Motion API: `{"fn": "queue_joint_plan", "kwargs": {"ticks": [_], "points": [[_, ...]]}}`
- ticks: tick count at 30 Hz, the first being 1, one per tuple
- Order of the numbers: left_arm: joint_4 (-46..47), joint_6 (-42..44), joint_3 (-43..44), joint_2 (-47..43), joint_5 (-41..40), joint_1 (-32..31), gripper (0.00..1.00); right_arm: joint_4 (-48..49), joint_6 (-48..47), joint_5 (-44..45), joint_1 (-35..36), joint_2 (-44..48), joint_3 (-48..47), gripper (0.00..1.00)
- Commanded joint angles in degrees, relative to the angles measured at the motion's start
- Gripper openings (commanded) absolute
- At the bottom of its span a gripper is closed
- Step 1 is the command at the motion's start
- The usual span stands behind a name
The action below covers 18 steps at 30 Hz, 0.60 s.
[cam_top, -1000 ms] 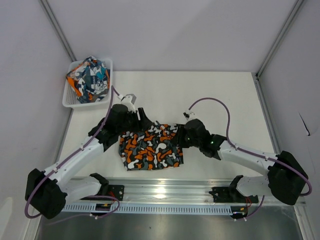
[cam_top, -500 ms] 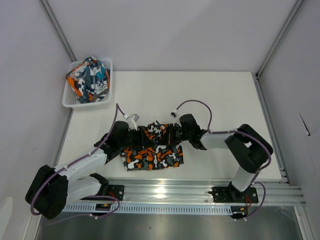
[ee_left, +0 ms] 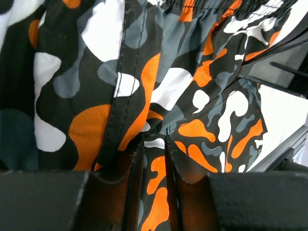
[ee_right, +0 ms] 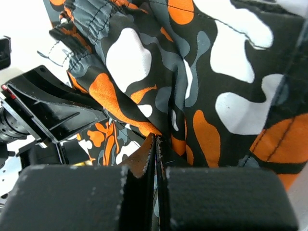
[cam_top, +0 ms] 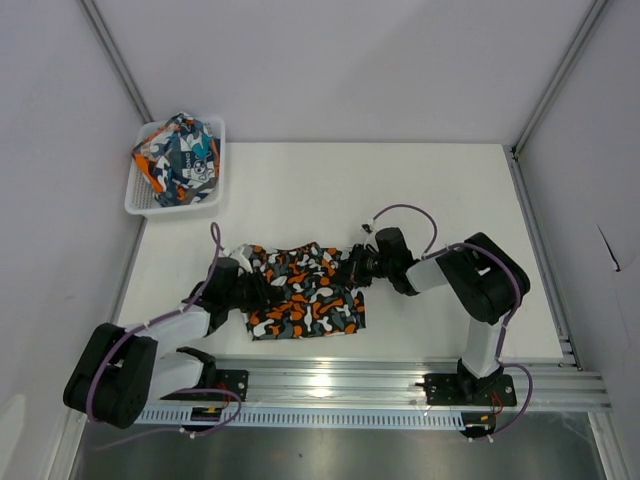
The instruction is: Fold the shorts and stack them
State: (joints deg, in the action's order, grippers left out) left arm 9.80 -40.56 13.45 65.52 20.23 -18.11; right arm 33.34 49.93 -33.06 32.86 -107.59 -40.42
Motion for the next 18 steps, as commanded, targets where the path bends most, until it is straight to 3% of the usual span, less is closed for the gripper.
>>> {"fn": "queue_joint_plan", "kwargs": {"ticks": [1, 3, 6, 7, 8, 11, 12, 13, 15, 16, 18], "points": [[2.4, 1.2, 0.5, -1.1, 1.0, 0.8, 0.27, 1.6, -1.2, -0.2, 0.4, 1.4, -0.1, 0.0], [-0.6, 2.3, 3.9, -4.9, 0.9, 0.6, 0.32, -1.8, -2.7, 0.3, 0.8, 4.3, -1.2, 0.01], [-9.1, 5.2, 9.1, -9.9, -0.3, 0.6, 0.47, -10.9, -7.1, 4.0, 2.2, 8.8, -3.9, 0.18], [-13.0, 6.3, 9.8, -11.0, -0.5, 0.6, 0.51, -13.5, -8.4, 5.2, 2.6, 11.9, -4.7, 0.36], [-14.8, 6.7, 12.2, -12.8, -0.5, 0.6, 0.6, -18.9, -9.6, 7.8, 3.4, 13.5, -5.5, 0.44], [-21.0, 7.9, 14.1, -14.9, -2.6, 0.6, 0.72, -28.9, -13.3, 13.3, 4.2, 19.0, -8.0, 0.66], [-26.3, 7.7, 15.6, -15.5, -4.9, 0.6, 0.76, -31.1, -13.7, 14.7, 4.5, 20.1, -8.4, 0.71], [-28.7, 7.0, 16.1, -15.6, -10.9, 0.6, 0.8, -36.2, -14.9, 17.0, 4.5, 21.9, -9.1, 0.85], [-30.0, 5.5, 15.5, -15.0, -13.2, 0.5, 0.8, -40.3, -15.9, 19.9, 4.5, 23.3, -9.7, 0.87], [-30.5, 4.8, 15.4, -14.4, -15.4, 0.5, 0.81, -43.3, -16.6, 22.4, 4.5, 24.4, -9.7, 0.98], [-32.9, 3.6, 15.9, -13.1, -18.4, 0.6, 0.81, -45.7, -17.1, 24.6, 4.6, 25.3, -9.3, 0.99]]}}
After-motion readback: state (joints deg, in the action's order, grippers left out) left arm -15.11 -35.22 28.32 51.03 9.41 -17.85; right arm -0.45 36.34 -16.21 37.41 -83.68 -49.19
